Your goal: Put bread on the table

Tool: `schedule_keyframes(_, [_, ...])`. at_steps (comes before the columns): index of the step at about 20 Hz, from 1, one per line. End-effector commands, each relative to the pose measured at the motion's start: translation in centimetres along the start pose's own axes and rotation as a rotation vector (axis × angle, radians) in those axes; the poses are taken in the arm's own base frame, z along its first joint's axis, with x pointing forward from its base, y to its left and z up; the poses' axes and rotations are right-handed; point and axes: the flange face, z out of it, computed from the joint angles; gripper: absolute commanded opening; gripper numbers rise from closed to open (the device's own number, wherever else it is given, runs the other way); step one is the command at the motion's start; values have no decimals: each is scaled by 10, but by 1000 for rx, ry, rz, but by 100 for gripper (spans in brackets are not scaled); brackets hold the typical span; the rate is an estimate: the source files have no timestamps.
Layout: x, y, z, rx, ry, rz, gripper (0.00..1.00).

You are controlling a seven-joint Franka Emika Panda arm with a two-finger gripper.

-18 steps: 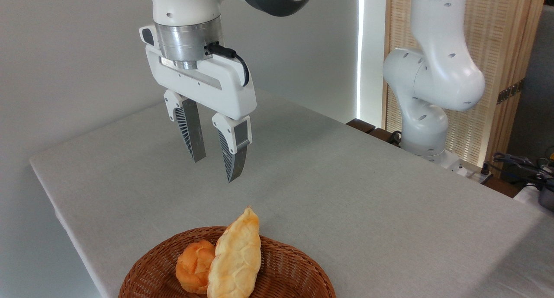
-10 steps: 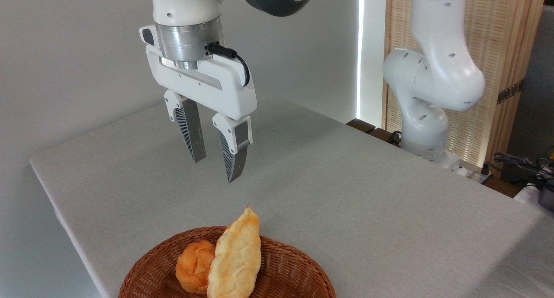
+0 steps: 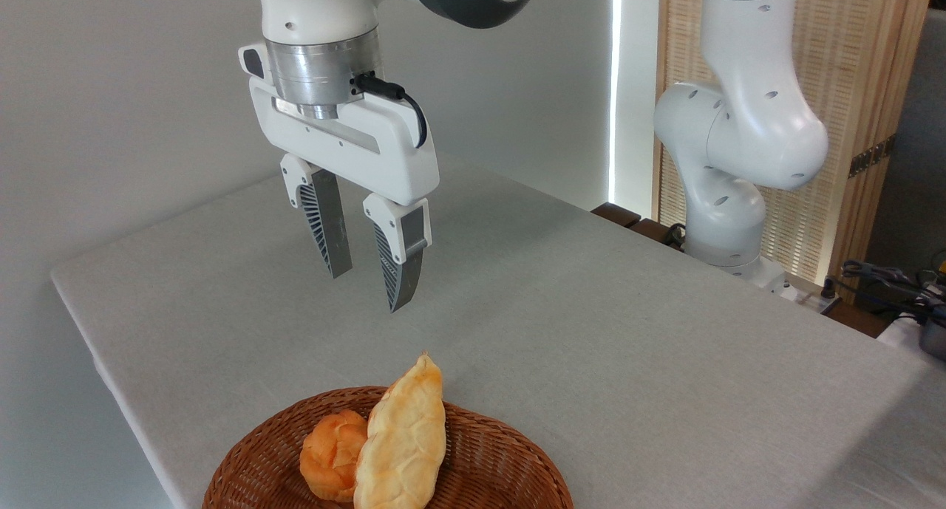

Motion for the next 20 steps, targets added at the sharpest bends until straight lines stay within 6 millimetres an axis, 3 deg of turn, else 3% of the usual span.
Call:
schedule_keyframes(1, [-3,-4,-4,9,-10,21,100])
schedule_keyframes(7, [-4,-9,-4,22,6,24,100])
schedule_keyframes(9, [-10,-24,-1,39,24,-2,100])
schedule_keyframes(12, [-5,-40,17,59,37,-19,100])
schedule_keyframes(17, [-20,-91,53,81,35,-110,100])
schedule_keyframes(20, [-16,-99,87,63,-6,-115,100])
